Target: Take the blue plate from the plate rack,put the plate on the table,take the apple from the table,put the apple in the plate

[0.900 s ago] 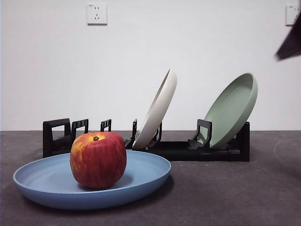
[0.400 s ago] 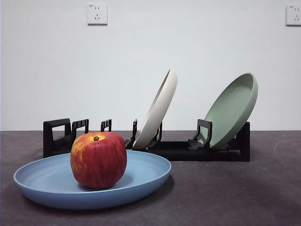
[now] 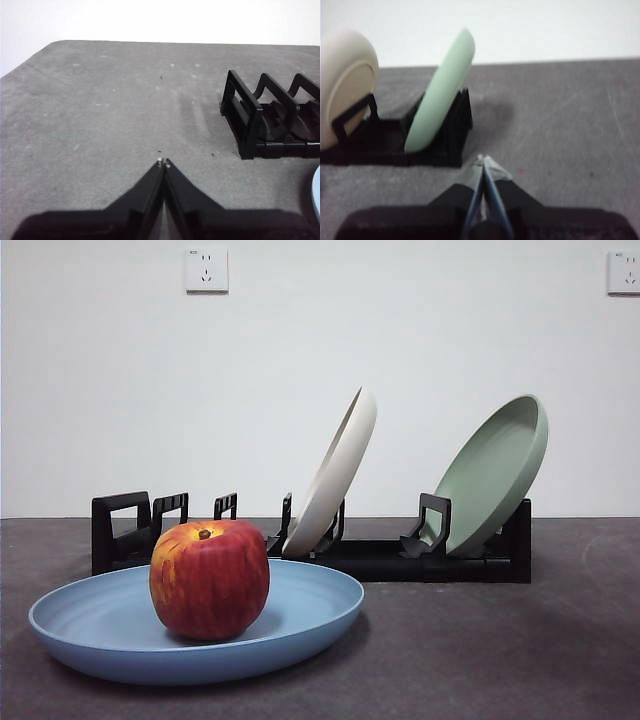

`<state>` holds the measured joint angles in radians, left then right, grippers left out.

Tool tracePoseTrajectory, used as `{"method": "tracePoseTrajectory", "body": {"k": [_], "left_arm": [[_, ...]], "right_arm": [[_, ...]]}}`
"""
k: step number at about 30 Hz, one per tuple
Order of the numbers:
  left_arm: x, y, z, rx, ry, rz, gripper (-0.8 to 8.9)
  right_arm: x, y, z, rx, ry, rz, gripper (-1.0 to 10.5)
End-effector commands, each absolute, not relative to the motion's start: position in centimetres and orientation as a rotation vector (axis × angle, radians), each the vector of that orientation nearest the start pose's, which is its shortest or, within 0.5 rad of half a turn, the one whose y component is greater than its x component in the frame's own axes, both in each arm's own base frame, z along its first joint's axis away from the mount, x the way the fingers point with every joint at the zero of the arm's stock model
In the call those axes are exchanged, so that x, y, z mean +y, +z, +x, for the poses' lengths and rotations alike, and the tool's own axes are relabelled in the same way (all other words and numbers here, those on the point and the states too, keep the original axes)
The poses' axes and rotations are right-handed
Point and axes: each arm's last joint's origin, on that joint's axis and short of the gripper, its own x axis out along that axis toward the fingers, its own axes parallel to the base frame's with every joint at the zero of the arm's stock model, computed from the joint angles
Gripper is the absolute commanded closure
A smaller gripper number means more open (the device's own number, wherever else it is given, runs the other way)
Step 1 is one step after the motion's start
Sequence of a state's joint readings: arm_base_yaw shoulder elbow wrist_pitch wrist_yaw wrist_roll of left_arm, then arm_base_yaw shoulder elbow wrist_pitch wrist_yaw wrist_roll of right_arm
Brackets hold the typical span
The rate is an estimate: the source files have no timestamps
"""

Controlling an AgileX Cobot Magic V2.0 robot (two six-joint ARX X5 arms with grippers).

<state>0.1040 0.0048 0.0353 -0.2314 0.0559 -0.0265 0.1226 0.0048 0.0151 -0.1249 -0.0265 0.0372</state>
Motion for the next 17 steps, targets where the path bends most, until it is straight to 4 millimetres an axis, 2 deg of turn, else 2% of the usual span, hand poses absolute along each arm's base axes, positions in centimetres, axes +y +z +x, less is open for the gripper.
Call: {"method": "tracePoseTrajectory", "body": {"k": [1, 5, 11, 17], "left_arm": [[0.85, 14.84, 9.42, 0.206, 0.054, -0.042, 8.14], [0.85, 14.84, 9.42, 0.206, 0.054, -0.042, 8.14], [0.85, 14.84, 9.42, 0.206, 0.054, -0.042, 8.14], [0.85, 14.84, 9.42, 0.206, 0.054, -0.042, 8.14]], "right_arm": [[1.24, 15.25, 9.58, 0.133, 0.144, 0.057, 9.5], [1.24, 14.78, 9.51, 0.182, 0.144, 0.057, 9.5], [1.31, 14.78, 9.5, 0.189, 0.161, 0.13, 9.5], [1.3, 14.82, 9.5, 0.187, 0.155, 0.131, 9.5]]}}
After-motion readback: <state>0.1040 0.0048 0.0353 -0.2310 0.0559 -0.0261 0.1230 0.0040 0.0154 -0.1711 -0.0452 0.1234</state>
